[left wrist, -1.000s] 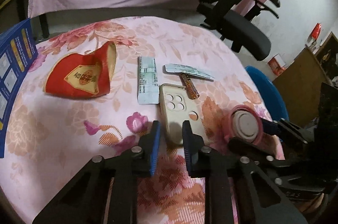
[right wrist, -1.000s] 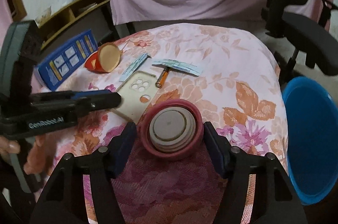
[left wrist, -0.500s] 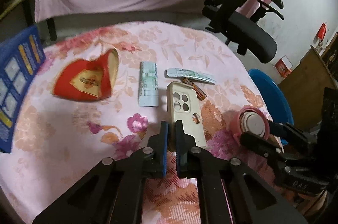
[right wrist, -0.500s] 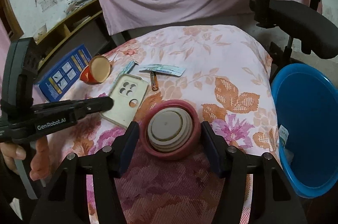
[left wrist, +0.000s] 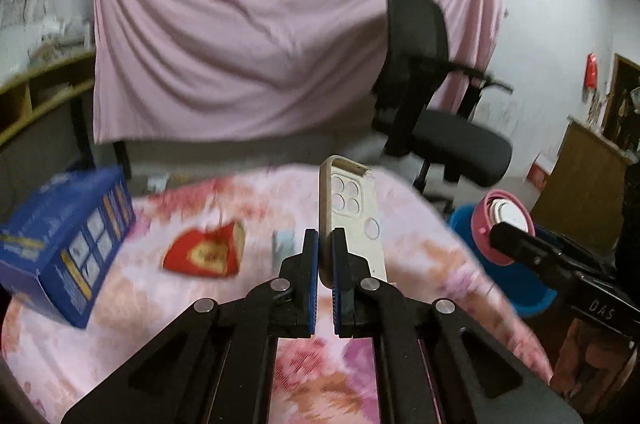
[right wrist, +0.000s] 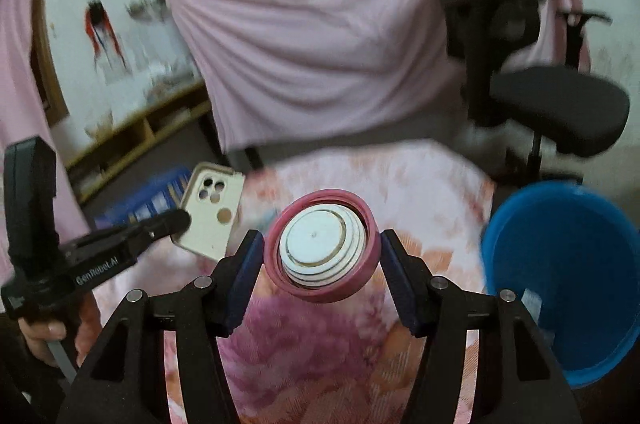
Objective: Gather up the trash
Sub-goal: 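Carry the tape roll and phone case over the blue basin and open both grippers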
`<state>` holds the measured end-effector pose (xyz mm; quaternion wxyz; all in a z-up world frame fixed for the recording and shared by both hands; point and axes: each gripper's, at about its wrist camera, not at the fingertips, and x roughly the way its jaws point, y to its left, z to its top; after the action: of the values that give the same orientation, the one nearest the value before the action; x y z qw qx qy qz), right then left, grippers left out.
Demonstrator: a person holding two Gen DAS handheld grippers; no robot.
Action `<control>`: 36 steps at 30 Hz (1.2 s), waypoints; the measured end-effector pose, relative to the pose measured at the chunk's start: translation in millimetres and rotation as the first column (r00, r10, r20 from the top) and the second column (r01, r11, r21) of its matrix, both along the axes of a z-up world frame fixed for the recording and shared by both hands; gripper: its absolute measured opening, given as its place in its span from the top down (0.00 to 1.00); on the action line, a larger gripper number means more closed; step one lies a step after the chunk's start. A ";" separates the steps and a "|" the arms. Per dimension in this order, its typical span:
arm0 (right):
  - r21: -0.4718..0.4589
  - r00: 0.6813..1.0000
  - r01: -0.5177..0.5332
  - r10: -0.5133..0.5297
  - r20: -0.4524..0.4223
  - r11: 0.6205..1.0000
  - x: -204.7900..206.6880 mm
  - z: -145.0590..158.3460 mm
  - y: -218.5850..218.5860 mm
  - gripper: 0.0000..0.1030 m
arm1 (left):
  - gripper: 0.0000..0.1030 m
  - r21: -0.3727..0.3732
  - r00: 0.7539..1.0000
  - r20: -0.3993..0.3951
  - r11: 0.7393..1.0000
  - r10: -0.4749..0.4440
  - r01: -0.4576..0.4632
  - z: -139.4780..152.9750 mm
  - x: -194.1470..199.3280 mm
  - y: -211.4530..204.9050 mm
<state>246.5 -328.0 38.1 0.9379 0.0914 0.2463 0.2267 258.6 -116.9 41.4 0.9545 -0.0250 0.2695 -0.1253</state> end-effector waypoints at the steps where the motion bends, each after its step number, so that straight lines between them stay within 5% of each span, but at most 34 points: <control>1: 0.007 0.999 0.017 -0.018 0.046 1.000 -5.3 6.5 -3.5 0.44 | 0.96 -0.008 0.999 0.036 1.000 -0.005 0.005 6.5 -3.4 -4.6; 9: 0.095 0.937 0.165 -0.186 0.297 0.982 -43.7 40.2 -43.1 0.44 | 0.96 -0.033 0.967 0.249 0.997 -0.054 0.064 48.6 -13.0 -37.6; 18: 0.140 0.841 0.345 -0.372 0.394 0.928 -69.3 50.2 -95.6 0.44 | 0.96 -0.010 0.911 0.374 0.981 -0.174 0.191 69.6 -22.4 -100.1; 27: 0.171 0.806 0.472 -0.502 0.313 0.865 -71.3 37.3 -142.9 0.44 | 0.96 0.020 0.881 0.392 0.960 -0.263 0.278 69.7 -21.1 -158.5; 36: 0.164 0.801 0.547 -0.570 0.184 0.821 -55.4 19.0 -172.4 0.44 | 0.96 0.011 0.906 0.302 0.952 -0.296 0.307 53.9 4.3 -194.2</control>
<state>191.1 -500.3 57.1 0.9786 0.1819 0.0887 -0.0385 262.9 -311.1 95.3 0.9528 0.0187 0.1198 -0.2785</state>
